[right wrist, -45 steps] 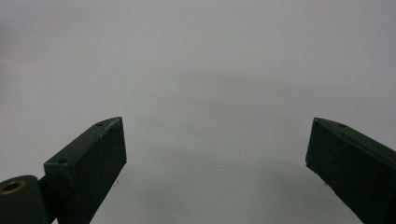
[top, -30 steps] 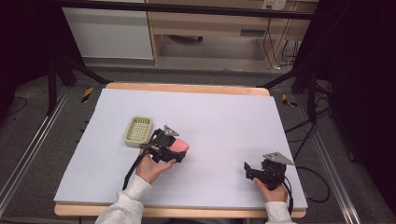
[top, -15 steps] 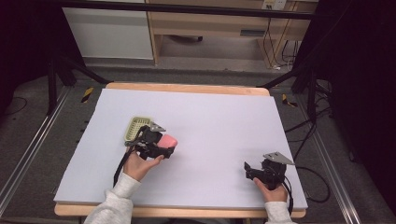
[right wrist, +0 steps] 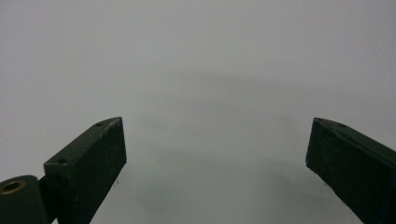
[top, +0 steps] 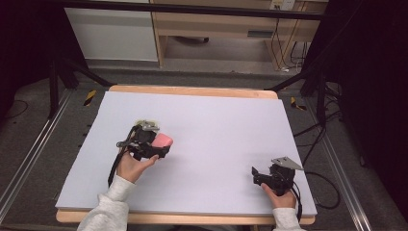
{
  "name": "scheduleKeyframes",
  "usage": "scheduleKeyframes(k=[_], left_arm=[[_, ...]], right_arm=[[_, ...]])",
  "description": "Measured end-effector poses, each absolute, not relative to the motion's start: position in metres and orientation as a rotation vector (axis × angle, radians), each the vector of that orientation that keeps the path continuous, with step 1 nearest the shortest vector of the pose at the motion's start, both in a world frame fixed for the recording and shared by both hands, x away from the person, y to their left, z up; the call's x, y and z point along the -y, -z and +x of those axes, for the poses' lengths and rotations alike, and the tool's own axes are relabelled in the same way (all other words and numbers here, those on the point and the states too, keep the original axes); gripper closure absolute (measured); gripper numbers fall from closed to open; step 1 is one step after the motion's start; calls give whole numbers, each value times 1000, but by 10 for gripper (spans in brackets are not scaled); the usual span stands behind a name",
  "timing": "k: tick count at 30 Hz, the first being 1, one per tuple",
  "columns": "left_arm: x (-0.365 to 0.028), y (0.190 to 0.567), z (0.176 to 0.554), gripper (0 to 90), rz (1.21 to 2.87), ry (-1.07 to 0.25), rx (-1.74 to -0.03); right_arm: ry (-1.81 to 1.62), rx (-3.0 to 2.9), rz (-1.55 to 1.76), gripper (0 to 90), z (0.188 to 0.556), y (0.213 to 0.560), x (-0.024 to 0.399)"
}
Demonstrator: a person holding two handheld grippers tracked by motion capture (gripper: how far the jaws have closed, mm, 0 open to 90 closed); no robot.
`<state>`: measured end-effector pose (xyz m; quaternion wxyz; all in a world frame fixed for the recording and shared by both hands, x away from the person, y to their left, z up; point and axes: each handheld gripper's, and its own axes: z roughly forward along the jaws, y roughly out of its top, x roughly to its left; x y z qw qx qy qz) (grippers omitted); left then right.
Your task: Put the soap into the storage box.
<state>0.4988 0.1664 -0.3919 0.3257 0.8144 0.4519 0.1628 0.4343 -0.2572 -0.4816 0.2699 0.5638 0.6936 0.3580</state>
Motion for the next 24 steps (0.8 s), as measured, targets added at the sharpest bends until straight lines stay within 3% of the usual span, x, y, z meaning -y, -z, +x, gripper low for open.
scheduleKeyframes(k=[24], left_arm=[[-194,382,524,372,2067,-465,-1279]], right_arm=[[-963,-1872,1516,54,435,482,256]])
